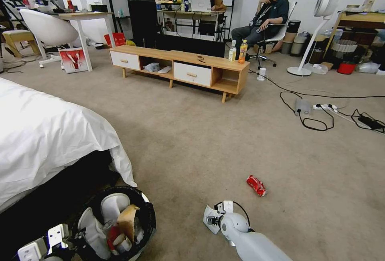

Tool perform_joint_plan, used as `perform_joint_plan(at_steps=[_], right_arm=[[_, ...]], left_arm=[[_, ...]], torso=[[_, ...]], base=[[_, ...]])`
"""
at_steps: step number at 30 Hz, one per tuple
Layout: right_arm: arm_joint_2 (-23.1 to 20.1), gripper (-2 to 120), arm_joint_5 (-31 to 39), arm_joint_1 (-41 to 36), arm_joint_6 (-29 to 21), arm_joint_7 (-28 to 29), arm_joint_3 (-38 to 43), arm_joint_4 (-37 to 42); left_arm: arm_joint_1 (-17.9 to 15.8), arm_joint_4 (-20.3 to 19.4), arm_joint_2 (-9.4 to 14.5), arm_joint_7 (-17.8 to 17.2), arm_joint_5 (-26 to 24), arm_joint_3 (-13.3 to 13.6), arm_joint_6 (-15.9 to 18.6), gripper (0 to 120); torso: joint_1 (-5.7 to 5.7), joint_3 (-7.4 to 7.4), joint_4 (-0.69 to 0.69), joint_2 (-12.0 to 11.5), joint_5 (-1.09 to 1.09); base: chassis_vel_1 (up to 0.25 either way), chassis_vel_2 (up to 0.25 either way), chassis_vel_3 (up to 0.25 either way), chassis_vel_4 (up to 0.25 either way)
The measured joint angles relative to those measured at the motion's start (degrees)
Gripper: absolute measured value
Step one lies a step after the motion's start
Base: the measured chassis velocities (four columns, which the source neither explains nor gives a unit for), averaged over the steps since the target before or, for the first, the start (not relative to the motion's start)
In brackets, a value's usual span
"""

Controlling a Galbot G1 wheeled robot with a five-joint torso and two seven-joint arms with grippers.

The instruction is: Pick up the trash bin and place the garbage on the floor into it.

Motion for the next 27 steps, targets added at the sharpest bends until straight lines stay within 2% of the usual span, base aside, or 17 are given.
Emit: perform_joint_plan(at_steps=[7,9,13,15,21,23,25,27], right_arm=[[-0.14,53,-0.36,-0.54,0.07,-0.14,-0.14,0.01],[-0.33,43,-0.62,-1.01,0.14,-0.23,-0.16,0.14],[-0.56,38,-0.63,-1.27,0.16,-0.24,-0.16,0.46],[-0.97,29,-0.63,-1.63,0.17,-0.23,-0.22,1.12],[-1.47,14,-0.58,-2.35,0.15,-0.06,-0.48,2.73],[-1.57,12,-0.48,-2.46,0.01,0.0,-0.73,3.24],[-1.93,2,-0.15,-2.63,-0.48,0.09,-1.18,4.34],[-2.07,0,-0.06,-2.65,-0.65,0.13,-1.3,4.73]], left_arm=[[-0.1,0.03,-0.12,0.0,0.13,0.12,0.0,3],[-0.17,0.07,-0.2,-0.01,0.36,0.36,0.0,3],[-0.23,0.11,-0.25,-0.01,0.55,0.48,0.0,3],[-0.28,0.12,-0.36,-0.02,0.71,0.66,0.0,3],[-0.33,0.12,-0.48,-0.05,0.84,0.83,0.0,3],[-0.35,0.11,-0.48,-0.05,0.84,0.85,0.0,3],[-0.36,0.1,-0.41,-0.08,0.84,0.78,0.0,3],[-0.39,0.1,-0.35,-0.08,0.84,0.7,0.0,3]], torso=[[0.0,0.0,0.01,-0.01,0.0],[0.0,0.0,0.01,-0.03,0.02],[0.0,0.01,0.02,-0.04,0.03],[0.01,0.03,0.02,-0.07,0.07],[0.02,0.06,0.02,-0.08,0.08],[0.02,0.06,0.04,-0.09,0.11],[0.02,0.06,0.08,-0.09,0.13],[0.02,0.07,0.08,-0.09,0.14]], base=[[0.0,0.0,0.0,0.0],[0.0,0.0,0.0,0.0],[0.0,0.0,0.0,0.0],[0.0,0.0,0.0,0.0],[0.0,0.0,0.0,0.0],[0.0,0.0,0.0,0.0],[0.0,0.0,0.0,0.0],[0.0,0.0,0.0,0.0]])
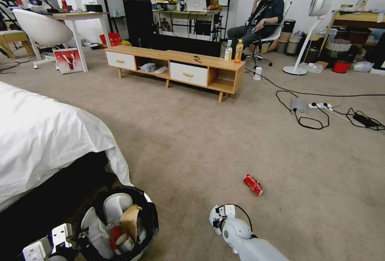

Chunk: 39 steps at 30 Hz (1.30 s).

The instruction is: Pick up the trash bin and place the garbage on the floor into it.

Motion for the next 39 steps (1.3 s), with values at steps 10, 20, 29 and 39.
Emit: perform_joint_plan(at_steps=[10,20,29,39], right_arm=[[-0.85,0,0.34,-0.27,-0.45,0.47,-0.37,1.83],[-3.96,0,0.89,-1.17,0.26,1.38,-0.06,6.02],[-11.48,0,4.17,-1.21,0.16,4.27,0.27,15.09],[-20.74,0,8.06,-1.04,-0.28,6.72,1.11,28.11]], left_arm=[[-0.31,0.0,-0.03,-0.05,-0.07,0.14,0.0,3],[-0.49,-0.25,-0.03,-0.12,-0.18,0.28,0.0,3],[-0.66,-1.13,0.2,-0.21,-0.76,0.15,0.0,3],[-1.15,-1.94,0.72,-0.63,-2.12,-0.21,0.0,3]], torso=[[0.0,-0.01,0.01,0.0,-0.02],[0.01,-0.02,-0.06,0.01,-0.04],[0.01,-0.03,-0.05,0.02,-0.06],[0.01,-0.03,-0.04,0.03,-0.06]], base=[[0.0,0.0,0.0,0.0],[0.0,0.0,0.0,0.0],[0.0,0.0,0.0,0.0],[0.0,0.0,0.0,0.0]])
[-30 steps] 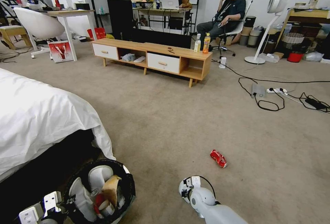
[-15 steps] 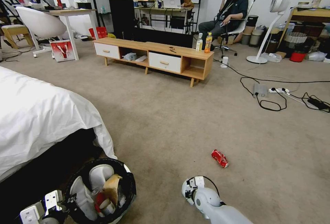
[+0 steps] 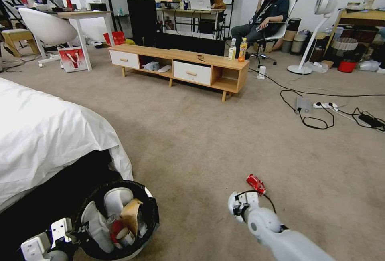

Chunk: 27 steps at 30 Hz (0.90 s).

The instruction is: Pick up the trash bin and place the garbage on the floor into it.

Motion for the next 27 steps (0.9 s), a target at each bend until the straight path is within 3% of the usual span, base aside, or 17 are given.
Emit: perform_joint_plan(at_steps=[13,27], right_arm=[[-5.67,0,4.59,5.91,1.93,1.19,0.65,14.75],[-5.85,0,11.49,15.96,14.39,-4.92,-2.69,30.47]], left_arm=[[-0.09,-0.84,1.08,-1.16,-3.34,-0.52,0.0,3],[-0.39,-1.04,2.52,-2.21,-5.06,-0.25,0.0,3]], torso=[[-0.01,0.0,0.01,0.0,-0.02],[-0.01,0.0,0.0,0.01,-0.02]], base=[[0.0,0.0,0.0,0.0],[0.0,0.0,0.0,0.0]])
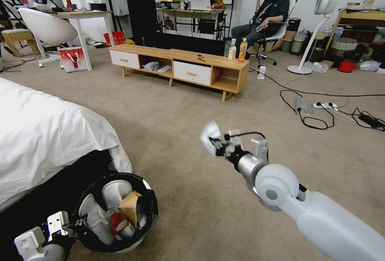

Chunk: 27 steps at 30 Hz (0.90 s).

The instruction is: Pick up the trash bin and place the garbage on the floor into it.

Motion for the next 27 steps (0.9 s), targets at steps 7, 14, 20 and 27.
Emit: perform_joint_plan(at_steps=[7,14,20,27], right_arm=[[2.75,0,3.98,9.29,6.35,-5.73,-6.97,2.64],[7.12,0,8.36,18.29,5.3,-4.5,-15.63,1.67],[10.05,0,10.79,21.64,1.05,-1.33,-22.21,-0.19],[13.52,0,12.92,23.33,-3.93,2.62,-27.45,-2.09]], left_arm=[[0.12,-0.26,0.43,-0.15,0.09,0.6,0.0,3],[0.01,-0.34,0.6,-0.15,0.35,1.05,0.0,3],[-0.15,-0.35,0.62,-0.16,0.57,1.26,0.0,3],[-0.37,-0.37,0.65,-0.14,0.65,1.42,0.0,3]], torso=[[0.0,0.0,0.0,0.0,0.0],[0.0,0.0,0.0,0.0,0.0],[0.0,0.0,0.0,0.0,0.0],[0.0,0.0,0.0,0.0,0.0]], base=[[0.0,0.0,0.0,0.0],[0.0,0.0,0.0,0.0],[0.0,0.0,0.0,0.0],[0.0,0.0,0.0,0.0]])
